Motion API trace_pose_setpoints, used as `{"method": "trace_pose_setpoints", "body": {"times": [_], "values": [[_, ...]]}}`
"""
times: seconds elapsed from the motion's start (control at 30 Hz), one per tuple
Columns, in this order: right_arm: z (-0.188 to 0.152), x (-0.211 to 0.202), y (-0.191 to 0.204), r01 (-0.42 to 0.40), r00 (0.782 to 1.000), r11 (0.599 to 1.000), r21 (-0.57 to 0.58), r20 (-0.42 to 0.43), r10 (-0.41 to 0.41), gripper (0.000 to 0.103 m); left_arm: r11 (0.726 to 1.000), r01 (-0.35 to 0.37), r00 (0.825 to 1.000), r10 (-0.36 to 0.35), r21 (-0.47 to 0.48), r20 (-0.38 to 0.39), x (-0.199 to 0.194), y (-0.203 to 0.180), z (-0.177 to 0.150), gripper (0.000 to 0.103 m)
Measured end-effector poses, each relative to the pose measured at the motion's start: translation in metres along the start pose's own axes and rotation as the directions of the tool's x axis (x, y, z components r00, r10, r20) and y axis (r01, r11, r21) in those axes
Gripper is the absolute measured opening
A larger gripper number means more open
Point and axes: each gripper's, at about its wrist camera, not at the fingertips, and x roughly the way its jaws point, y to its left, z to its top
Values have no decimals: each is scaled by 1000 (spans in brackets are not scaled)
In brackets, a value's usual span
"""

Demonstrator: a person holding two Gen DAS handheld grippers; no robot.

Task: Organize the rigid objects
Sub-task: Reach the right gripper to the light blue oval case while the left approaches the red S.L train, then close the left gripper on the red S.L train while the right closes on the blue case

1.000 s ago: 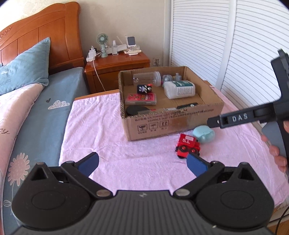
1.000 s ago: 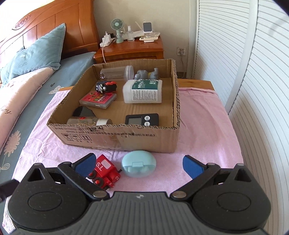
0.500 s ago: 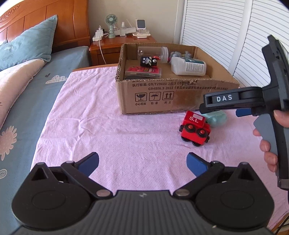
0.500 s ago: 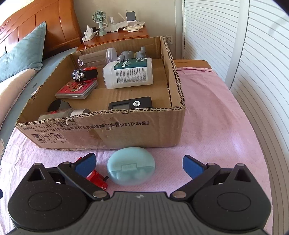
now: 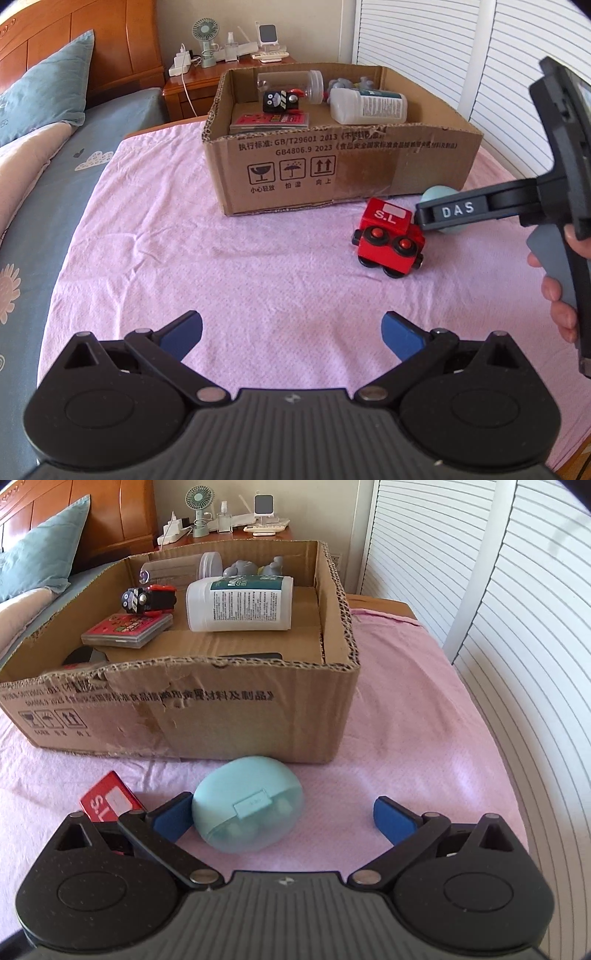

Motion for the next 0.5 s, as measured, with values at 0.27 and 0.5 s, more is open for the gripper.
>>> {"method": "trace_pose_setpoints", "body": {"times": [0.27, 0.5], "values": [[-20, -14, -29, -6, 1000, 1000, -6, -13, 6, 103, 998, 25, 999, -24, 50, -37, 16, -15, 2, 102], [-28, -19, -38, -15, 1000, 1000, -17, -8, 15, 103, 992, 95, 995, -92, 79, -39, 31, -24, 12, 102]]}}
